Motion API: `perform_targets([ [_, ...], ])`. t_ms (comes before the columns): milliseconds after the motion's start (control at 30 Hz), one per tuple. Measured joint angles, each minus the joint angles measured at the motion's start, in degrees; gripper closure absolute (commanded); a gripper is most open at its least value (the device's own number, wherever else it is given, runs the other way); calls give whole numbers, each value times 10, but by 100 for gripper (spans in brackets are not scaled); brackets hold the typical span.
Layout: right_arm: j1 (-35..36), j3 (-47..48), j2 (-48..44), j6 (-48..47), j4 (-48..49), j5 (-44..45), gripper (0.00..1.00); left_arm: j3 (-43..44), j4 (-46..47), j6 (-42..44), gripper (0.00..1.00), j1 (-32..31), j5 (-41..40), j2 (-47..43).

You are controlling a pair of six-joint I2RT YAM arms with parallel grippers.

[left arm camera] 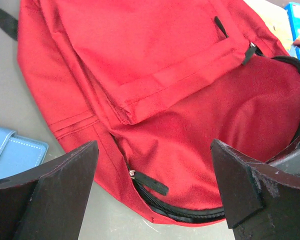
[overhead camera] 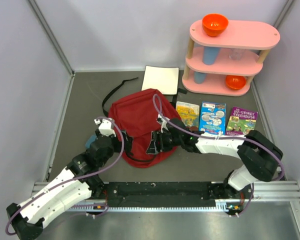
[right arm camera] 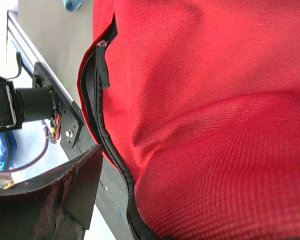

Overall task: Pack the student bag
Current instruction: Unzip the student bag at the center of the board.

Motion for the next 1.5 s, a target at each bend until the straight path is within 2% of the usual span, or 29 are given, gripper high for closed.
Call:
perform_targets([
  [100,0,0,-29,2,-28,47,22,8,4,23,1,0,33,16],
  [133,0,-2,-53,5,-43,74,15,13,4,29,1,0,43,23],
  [200,0,-9,-99,12,-63,118,9,23,4,37,1,0,58,34],
  [233,0,-17,-134,18,-74,150,1,29,4,40,1,0,67,41],
  [367,-3,-42,-272,46,-125,276,1,57,10,47,1,0,94,76],
  [467,-12,-50,-335,72,-166,346,1,86,9,47,1,0,112,110],
  [633,-91,-51,-400,140,-252,367,1,202,-30,31,2,0,146,196],
  [733,-113,-28,-431,167,-325,388,1,254,-32,18,2,0,169,234],
  [867,-113,-39,-493,199,-354,424,1,263,-39,14,2,-5,190,282],
  [1033,-114,-122,-603,229,-364,434,1,266,-89,24,1,-40,177,312],
  [1067,-114,-130,-617,226,-370,435,1,267,-96,28,5,-45,177,310],
  [1267,-114,-130,-607,190,-387,423,1,275,-96,44,4,-63,186,319],
  [1500,-140,-99,-495,183,-435,412,1,307,-73,47,1,-118,186,413],
])
